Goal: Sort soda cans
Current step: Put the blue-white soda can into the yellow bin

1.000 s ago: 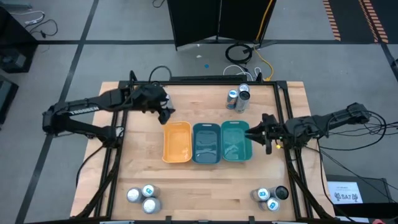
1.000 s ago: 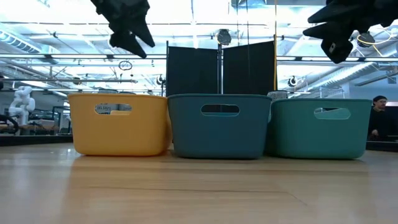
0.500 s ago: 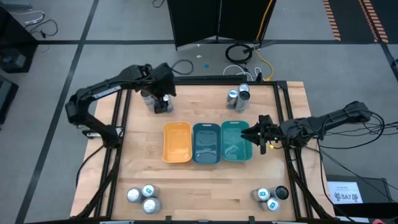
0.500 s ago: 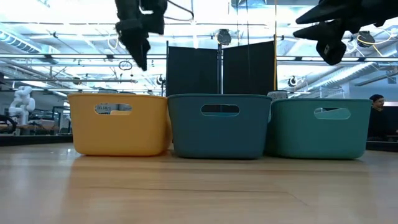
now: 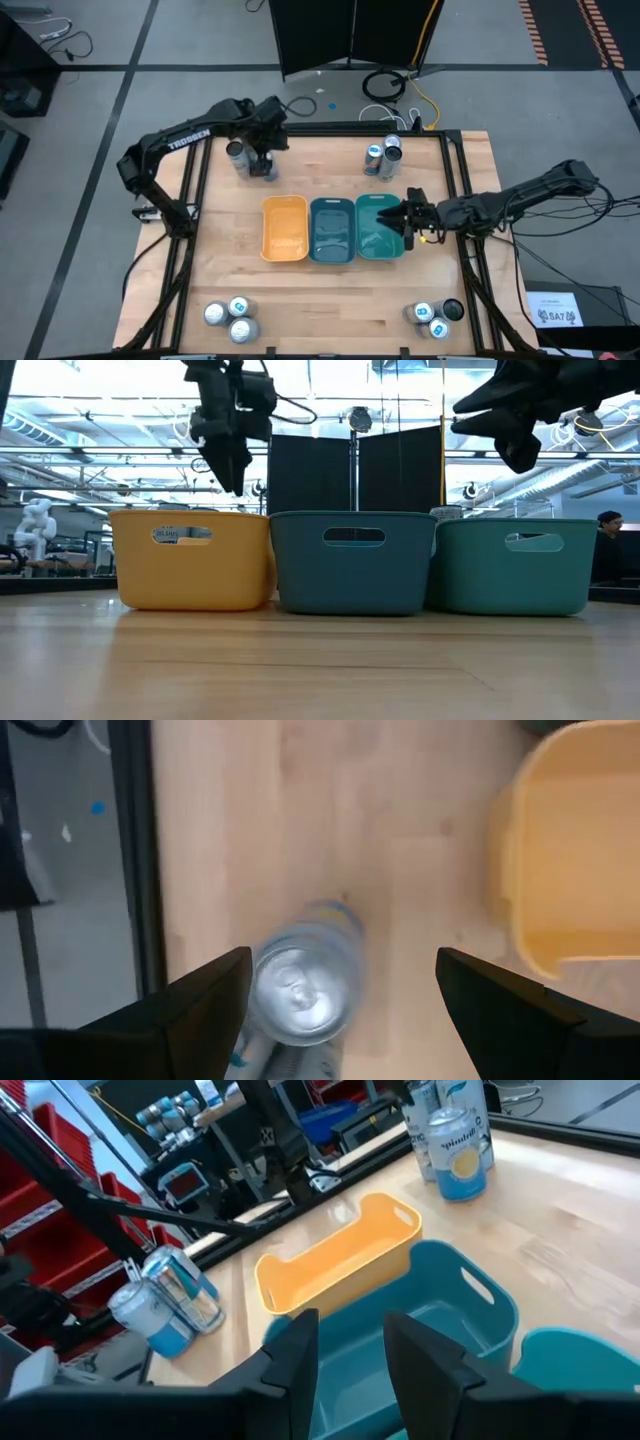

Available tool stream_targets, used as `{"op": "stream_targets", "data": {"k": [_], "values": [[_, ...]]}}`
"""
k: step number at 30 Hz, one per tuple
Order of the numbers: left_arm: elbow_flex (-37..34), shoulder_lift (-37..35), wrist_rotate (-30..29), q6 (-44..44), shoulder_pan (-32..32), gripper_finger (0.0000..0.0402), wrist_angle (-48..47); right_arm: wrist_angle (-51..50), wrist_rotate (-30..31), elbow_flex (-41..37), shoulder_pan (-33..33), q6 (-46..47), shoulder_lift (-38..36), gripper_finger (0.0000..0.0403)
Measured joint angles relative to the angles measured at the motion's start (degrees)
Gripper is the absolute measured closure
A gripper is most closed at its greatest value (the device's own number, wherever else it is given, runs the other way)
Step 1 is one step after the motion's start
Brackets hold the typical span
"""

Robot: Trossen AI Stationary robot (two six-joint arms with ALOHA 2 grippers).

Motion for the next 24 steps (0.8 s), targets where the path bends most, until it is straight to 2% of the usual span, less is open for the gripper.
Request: {"op": "stream_targets", "data": {"k": [7,16,24], "values": [[-0.93,1.39,3.22,0.12,3.62,0.0075,0.81,2.02,-0.04,0.00,0.00,0.00,3.37,0.0296],[-1.18,1.39,2.83,9.35,3.72,0.0075,-0.04,2.16,-0.07,0.00,-0.02,0.00,4.29,0.0296],[-1.25,3.40,1.45,6.45,3.86,0.0075,-1.87,2.16,-0.07,0.00,-0.02,0.21,4.29,0.0296]]}}
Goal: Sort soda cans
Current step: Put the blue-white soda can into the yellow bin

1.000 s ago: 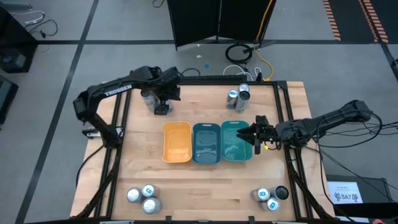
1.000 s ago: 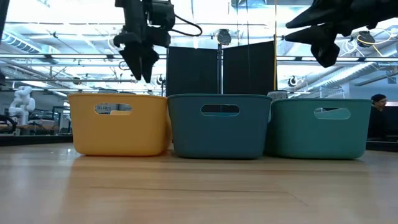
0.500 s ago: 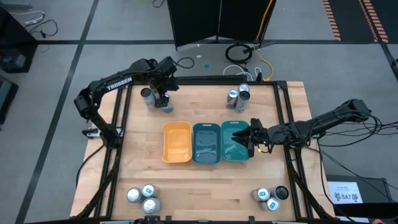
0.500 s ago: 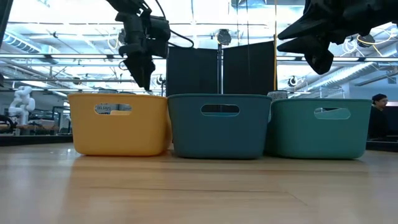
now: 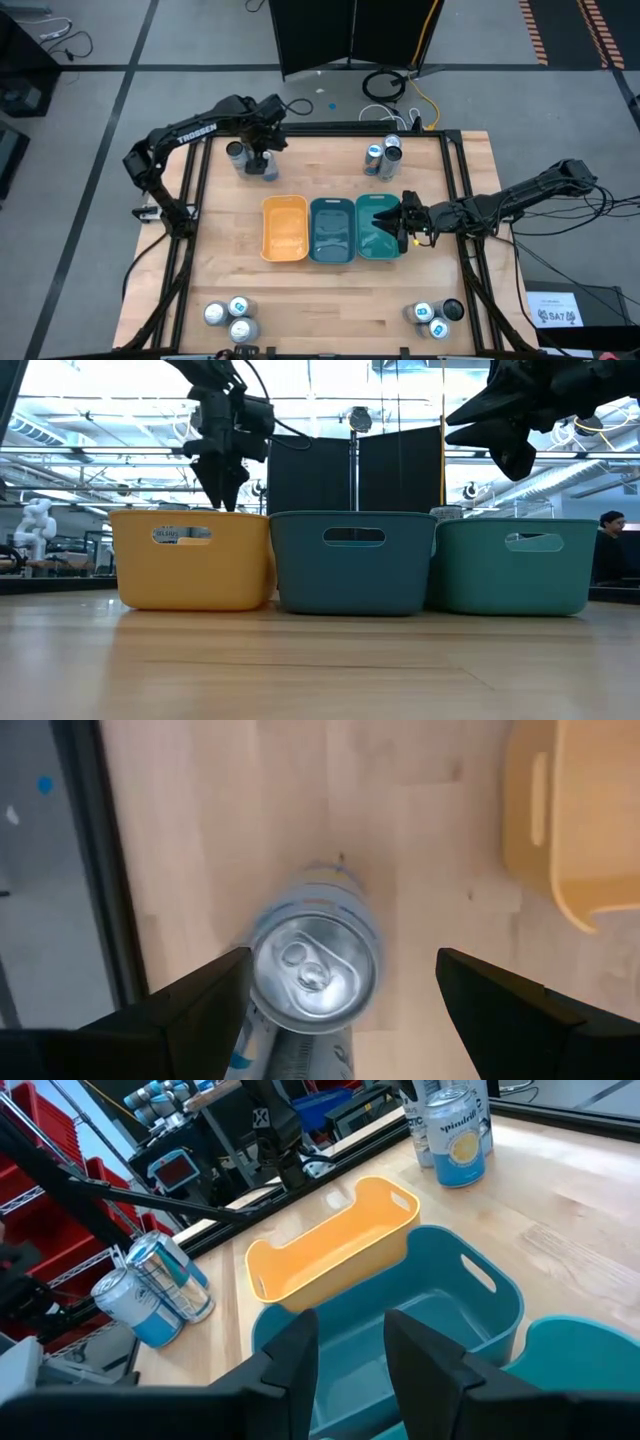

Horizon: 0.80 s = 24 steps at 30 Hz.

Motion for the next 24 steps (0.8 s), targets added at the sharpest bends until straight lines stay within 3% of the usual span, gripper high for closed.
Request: {"op": "stream_targets", "data": {"k": [5,24], "values": [[0.02,1.04,-3.31,-0.98,-0.03,0.0075,-0.50,-0.01,0.00,0.00,0.00,1.08,0.00,0.0296],[0.02,1.77,-3.97,-5.51,-0.95,0.0075,0.18,-0.02,0.00,0.00,0.00,1.32,0.00,0.0296]]}}
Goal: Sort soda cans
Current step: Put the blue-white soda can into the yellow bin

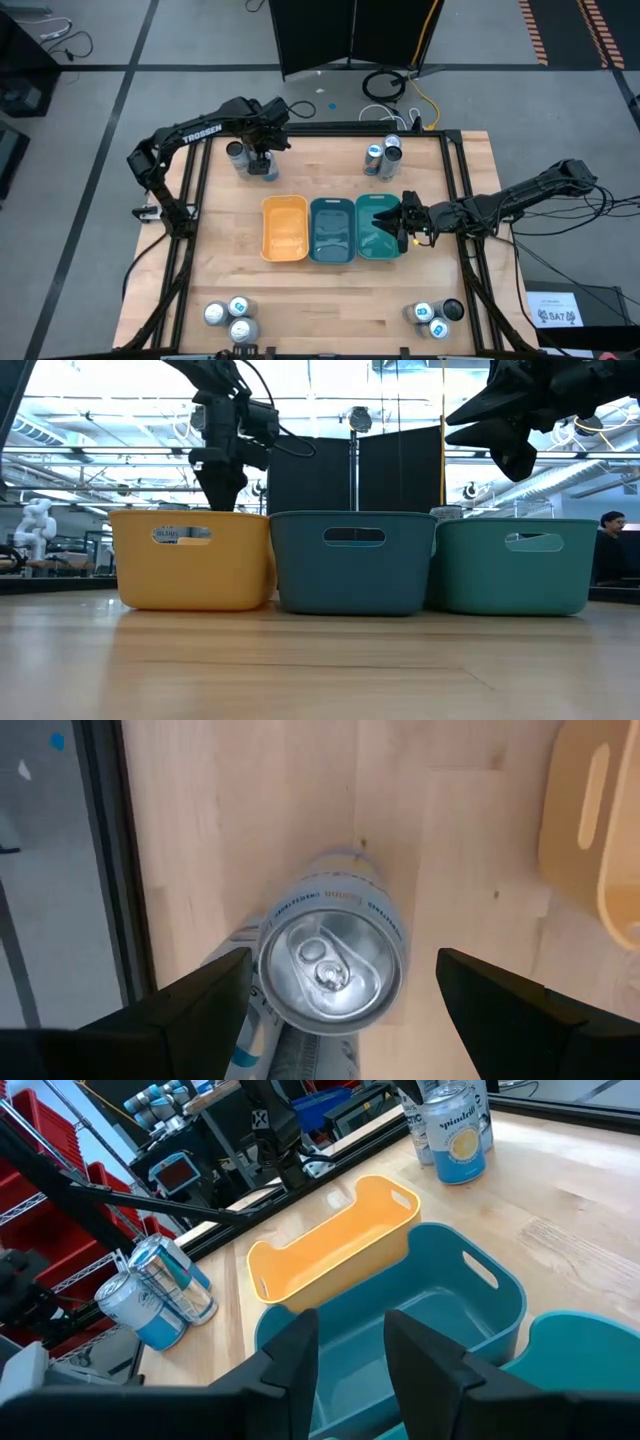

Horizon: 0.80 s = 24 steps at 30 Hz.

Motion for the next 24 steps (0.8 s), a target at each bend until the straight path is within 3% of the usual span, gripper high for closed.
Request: {"op": "stream_targets", "data": {"k": [3,9,14,18,24], "values": [[0.00,0.00,-1.39,-4.08,-0.77,0.0075,-0.61,0.00,-0.02,0.00,0.00,0.29,0.00,0.0296],[0.00,0.00,-5.85,-2.72,-2.55,0.0072,0.01,0.00,-0.07,0.00,0.00,0.42,0.00,0.0296],[0.02,0.00,-12.78,-2.53,-4.65,0.0034,0.38,0.02,-0.07,0.00,0.00,0.44,0.00,0.0296],[0.02,0.00,-14.15,-2.51,-6.21,0.0005,0.58,0.39,-0.09,0.00,0.00,1.41,0.00,0.0296],[0.05,0.00,-14.28,-2.54,-7.45,0.0015,2.88,0.48,-0.20,0.00,0.00,2.74,0.00,0.0296]]}}
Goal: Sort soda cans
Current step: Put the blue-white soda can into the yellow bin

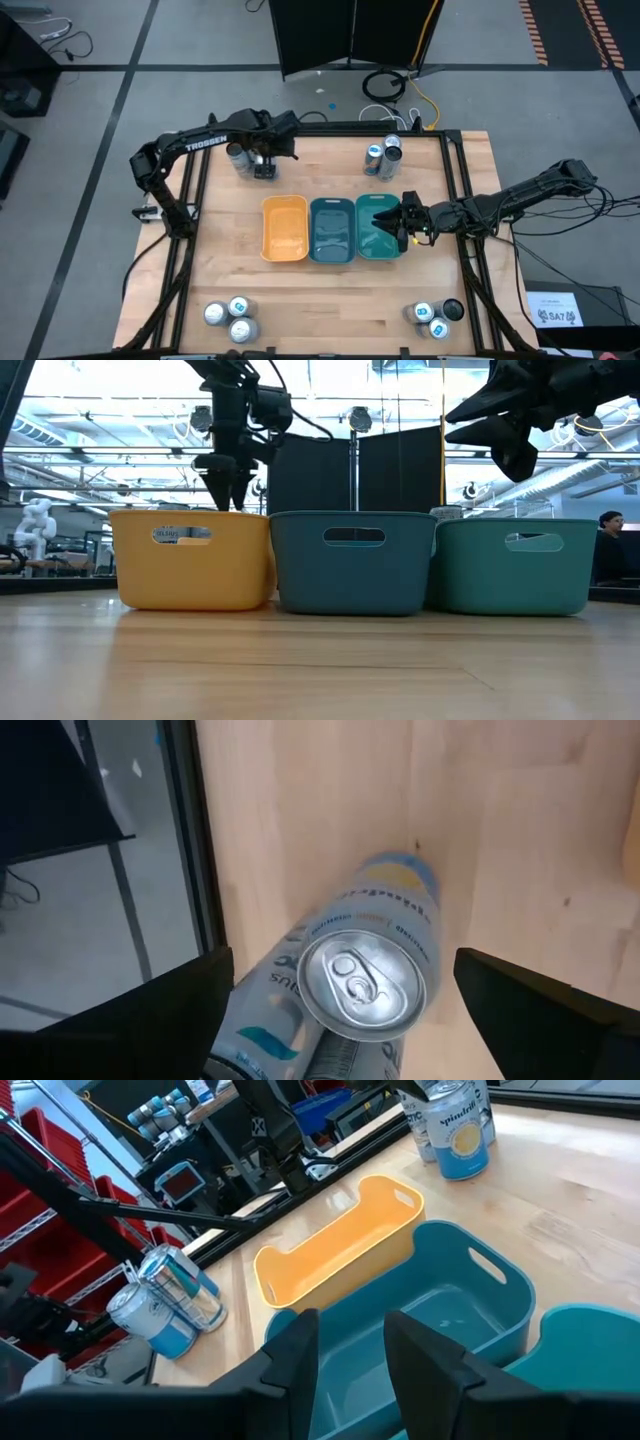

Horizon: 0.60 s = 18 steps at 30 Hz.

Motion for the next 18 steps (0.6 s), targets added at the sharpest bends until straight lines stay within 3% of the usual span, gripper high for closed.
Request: {"op": "stream_targets", "data": {"k": [9,18], "values": [[0.01,0.00,0.28,-6.27,-0.67,0.0016,2.05,0.00,-0.09,0.00,0.04,0.23,0.00,0.0296],[0.01,0.00,8.71,1.24,1.13,0.0016,1.36,-0.03,-0.11,0.00,0.04,0.23,-0.02,0.0296]]}}
